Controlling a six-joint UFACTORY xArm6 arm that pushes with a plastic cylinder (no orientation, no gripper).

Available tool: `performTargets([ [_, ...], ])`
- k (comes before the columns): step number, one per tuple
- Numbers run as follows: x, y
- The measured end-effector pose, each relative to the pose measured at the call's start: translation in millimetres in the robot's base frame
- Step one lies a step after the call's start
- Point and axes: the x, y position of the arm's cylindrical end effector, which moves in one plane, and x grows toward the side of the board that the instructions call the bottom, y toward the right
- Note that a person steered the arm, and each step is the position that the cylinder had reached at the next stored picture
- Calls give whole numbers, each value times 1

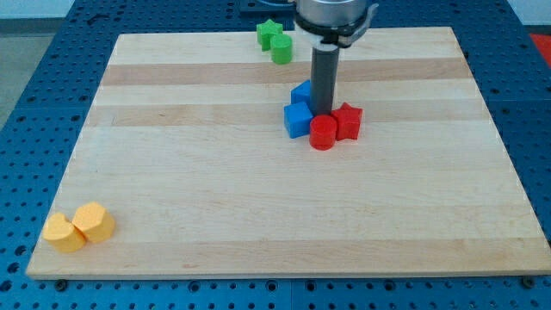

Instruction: Slide blue cube slightly left

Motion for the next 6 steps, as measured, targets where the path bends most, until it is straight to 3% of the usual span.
performTargets([
  [1, 9, -31],
  [3, -18, -77],
  [5, 4, -103],
  [6, 6, -149],
])
